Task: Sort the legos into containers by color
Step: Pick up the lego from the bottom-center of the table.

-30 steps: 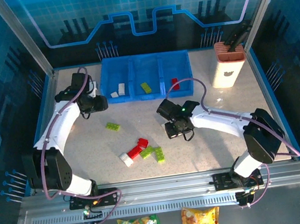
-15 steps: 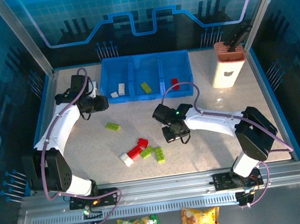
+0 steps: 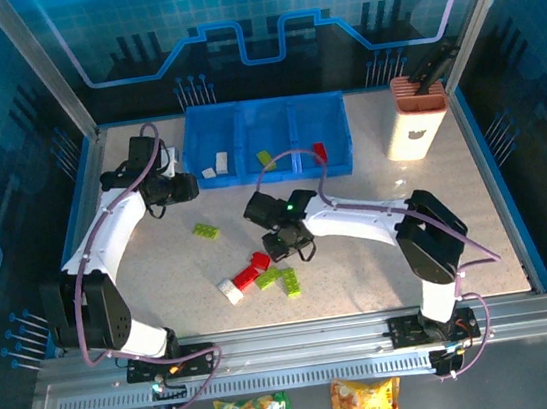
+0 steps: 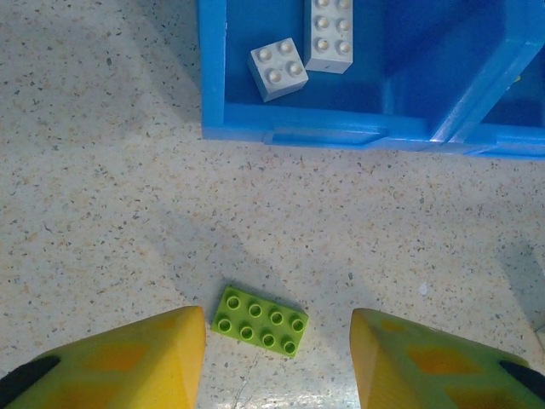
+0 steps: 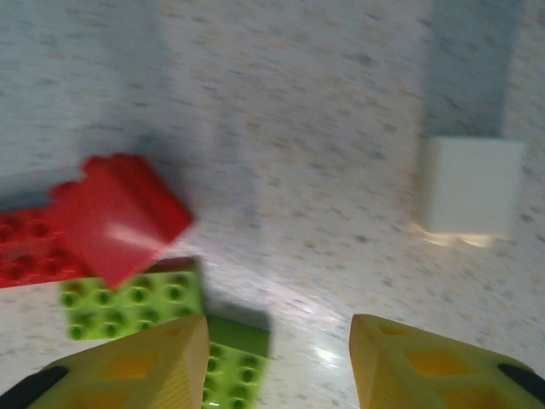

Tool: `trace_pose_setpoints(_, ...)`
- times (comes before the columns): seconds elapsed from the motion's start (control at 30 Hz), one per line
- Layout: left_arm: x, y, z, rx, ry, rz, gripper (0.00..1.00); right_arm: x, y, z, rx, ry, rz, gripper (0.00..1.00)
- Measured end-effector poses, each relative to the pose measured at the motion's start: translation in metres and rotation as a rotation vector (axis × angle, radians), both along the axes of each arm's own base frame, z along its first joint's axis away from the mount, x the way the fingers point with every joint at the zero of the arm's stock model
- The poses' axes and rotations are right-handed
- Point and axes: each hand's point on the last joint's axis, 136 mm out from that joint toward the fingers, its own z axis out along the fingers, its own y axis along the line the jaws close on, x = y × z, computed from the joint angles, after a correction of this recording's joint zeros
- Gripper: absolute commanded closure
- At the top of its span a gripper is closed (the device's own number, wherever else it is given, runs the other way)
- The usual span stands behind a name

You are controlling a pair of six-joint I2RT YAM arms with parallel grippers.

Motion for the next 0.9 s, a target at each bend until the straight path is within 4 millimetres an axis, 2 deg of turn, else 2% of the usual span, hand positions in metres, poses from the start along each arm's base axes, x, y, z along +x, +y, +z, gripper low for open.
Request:
trace_pose_setpoints(0.13, 0.0, 0.002, 0.0, -0.001, 0.0, 0.004, 0.51, -0.008, 0.025, -0.001, 0.015, 0.001, 0.131, 0.49)
trace_pose_setpoints(0.4, 0.0, 0.004, 0.001, -0.016, 0.0, 0.01, 0.51, -0.005, 0.052, -0.017, -0.006, 0.015, 0.372, 0.49)
trace_pose_setpoints(0.57, 0.0, 0.004, 0.001, -0.018, -0.002, 0.011, 0.51, 0.002, 0.066, -0.023, -0.016, 0.001, 0.459, 0.49)
trace_pose_setpoints(0.77, 0.0, 0.006, 0.005, -0.019, -0.014, 0.016, 0.51, 0.004, 0.069, -0.038, -0.041, 0.017, 0.494, 0.5)
trace_pose_setpoints(0.9, 0.001, 0.006, 0.006, -0.019, -0.017, 0.017, 0.51, 0.004, 0.071, -0.037, -0.04, 0.012, 0.498, 0.52)
